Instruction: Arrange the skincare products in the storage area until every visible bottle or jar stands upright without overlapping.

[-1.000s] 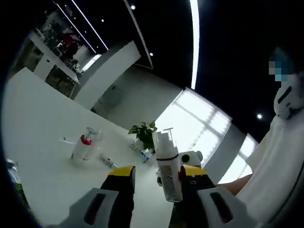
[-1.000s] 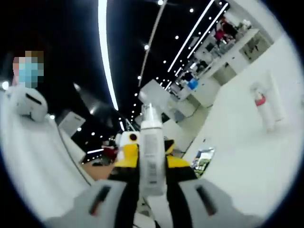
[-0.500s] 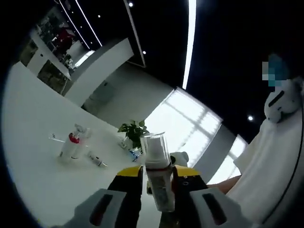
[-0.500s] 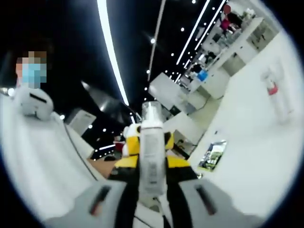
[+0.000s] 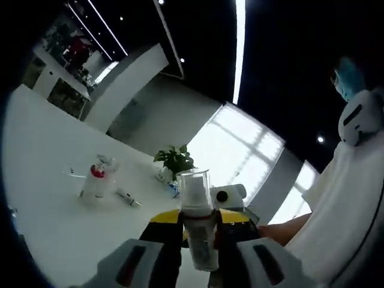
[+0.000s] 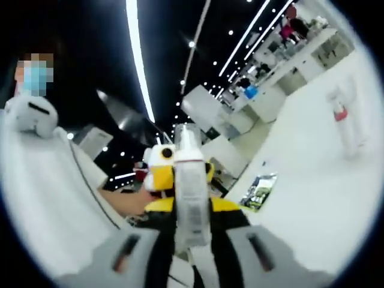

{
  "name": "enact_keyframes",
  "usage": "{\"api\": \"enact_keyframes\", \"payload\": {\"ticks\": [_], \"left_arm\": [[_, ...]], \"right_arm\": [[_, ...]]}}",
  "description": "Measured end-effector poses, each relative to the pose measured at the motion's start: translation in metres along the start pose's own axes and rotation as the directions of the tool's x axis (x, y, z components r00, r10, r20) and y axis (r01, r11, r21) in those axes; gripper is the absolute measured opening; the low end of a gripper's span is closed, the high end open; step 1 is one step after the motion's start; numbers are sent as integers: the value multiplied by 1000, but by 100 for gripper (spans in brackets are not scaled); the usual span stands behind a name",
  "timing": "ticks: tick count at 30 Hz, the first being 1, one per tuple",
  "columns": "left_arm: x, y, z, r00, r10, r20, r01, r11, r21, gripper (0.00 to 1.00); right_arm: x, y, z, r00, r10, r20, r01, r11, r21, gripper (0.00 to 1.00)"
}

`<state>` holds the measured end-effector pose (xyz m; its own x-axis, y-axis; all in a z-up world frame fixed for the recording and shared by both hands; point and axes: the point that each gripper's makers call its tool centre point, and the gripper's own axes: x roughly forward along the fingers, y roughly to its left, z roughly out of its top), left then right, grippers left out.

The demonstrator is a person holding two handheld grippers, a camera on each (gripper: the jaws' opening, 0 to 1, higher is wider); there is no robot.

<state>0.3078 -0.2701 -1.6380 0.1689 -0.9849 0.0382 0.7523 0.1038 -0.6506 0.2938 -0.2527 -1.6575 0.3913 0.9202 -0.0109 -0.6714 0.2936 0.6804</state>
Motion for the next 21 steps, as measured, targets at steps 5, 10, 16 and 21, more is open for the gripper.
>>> {"api": "enact_keyframes", "payload": {"ticks": [5, 10, 16, 21], "left_arm": [[2, 2, -6, 997, 44, -55, -39, 995, 90, 19], [5, 1, -8, 996, 58, -66, -49, 990, 134, 18], [4, 3, -10, 995, 68, -70, -57, 987, 153, 18], [2, 10, -10, 992, 104, -75, -90, 980, 176, 18]], "right_arm": [[3, -8, -3, 998, -64, -28, 63, 997, -44, 25], [5, -8, -6, 994, -93, -60, 87, 991, -100, 27], [3, -8, -8, 991, -106, -79, 96, 988, -124, 31], [-3, -12, -5, 989, -131, -69, 122, 984, -130, 37]]}}
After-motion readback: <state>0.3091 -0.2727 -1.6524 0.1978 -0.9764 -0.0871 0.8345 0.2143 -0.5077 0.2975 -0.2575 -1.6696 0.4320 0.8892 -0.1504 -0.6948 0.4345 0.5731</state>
